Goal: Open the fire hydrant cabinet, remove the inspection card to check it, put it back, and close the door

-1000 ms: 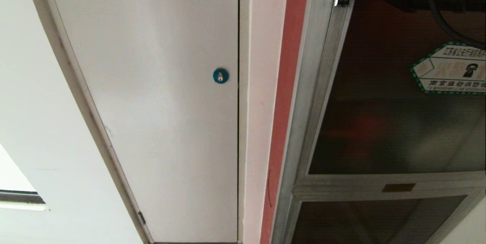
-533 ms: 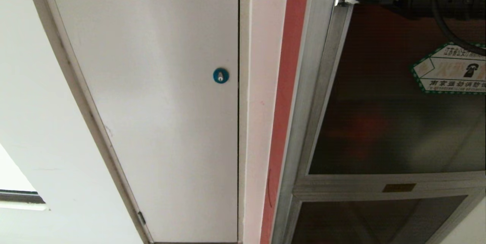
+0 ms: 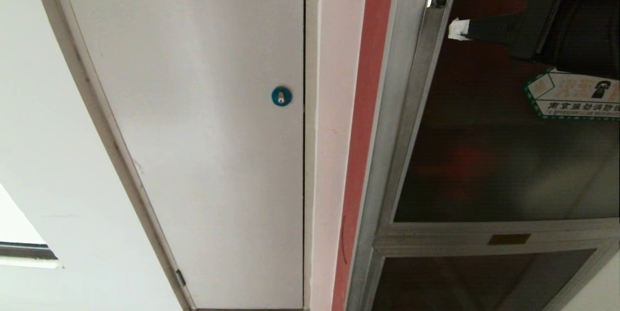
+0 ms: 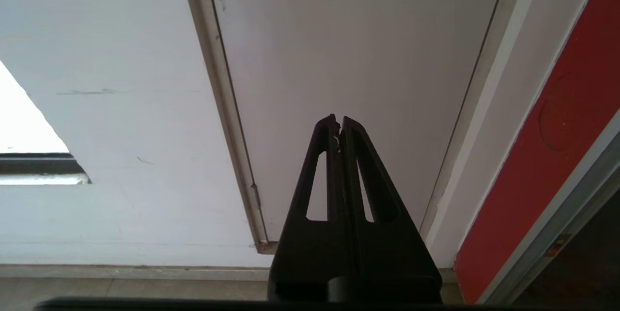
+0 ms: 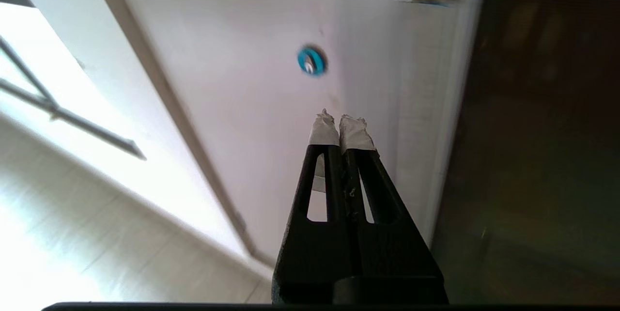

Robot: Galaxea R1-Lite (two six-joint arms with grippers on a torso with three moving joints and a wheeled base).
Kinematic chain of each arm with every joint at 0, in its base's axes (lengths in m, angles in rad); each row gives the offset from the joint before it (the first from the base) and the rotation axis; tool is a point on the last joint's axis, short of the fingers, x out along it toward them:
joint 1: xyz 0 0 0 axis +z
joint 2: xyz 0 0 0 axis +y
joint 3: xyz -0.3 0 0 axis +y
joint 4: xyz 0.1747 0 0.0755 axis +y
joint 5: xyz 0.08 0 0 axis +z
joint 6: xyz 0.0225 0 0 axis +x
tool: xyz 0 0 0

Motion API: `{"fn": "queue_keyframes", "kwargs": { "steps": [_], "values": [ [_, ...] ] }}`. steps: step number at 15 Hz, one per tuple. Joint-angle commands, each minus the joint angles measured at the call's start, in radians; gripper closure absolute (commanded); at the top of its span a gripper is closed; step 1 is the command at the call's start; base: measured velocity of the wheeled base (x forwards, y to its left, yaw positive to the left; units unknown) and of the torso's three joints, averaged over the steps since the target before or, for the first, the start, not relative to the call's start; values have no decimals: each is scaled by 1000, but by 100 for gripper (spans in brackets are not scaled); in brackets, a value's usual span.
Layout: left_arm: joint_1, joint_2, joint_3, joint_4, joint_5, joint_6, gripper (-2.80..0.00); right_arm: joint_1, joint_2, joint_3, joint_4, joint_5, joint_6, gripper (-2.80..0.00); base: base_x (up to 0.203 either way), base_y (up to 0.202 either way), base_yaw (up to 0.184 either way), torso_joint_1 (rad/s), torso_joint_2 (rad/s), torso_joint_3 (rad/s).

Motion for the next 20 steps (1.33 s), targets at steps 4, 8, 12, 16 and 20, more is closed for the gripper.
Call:
{"fn": "queue_keyframes", "kwargs": {
  "steps": [4,8,12,16,20],
  "values": [
    [0,1,2,-2,0,0,0,159,19,215,-533,-348,-199,0,0,0,0,0,0,0],
    [0,1,2,1,0,0,0,174,116,246,-845,-445,-426,0,0,0,0,0,0,0],
    [0,1,3,-1,0,0,0,172,118,242,-849,-447,-445,0,0,0,0,0,0,0],
    [0,1,2,-2,0,0,0,162,131,226,-849,-453,-446,-280,0,0,0,0,0,0],
    [1,1,2,0,0,0,0,130,180,154,-849,-486,-447,-280,0,0,0,0,0,0]
  ]
}}
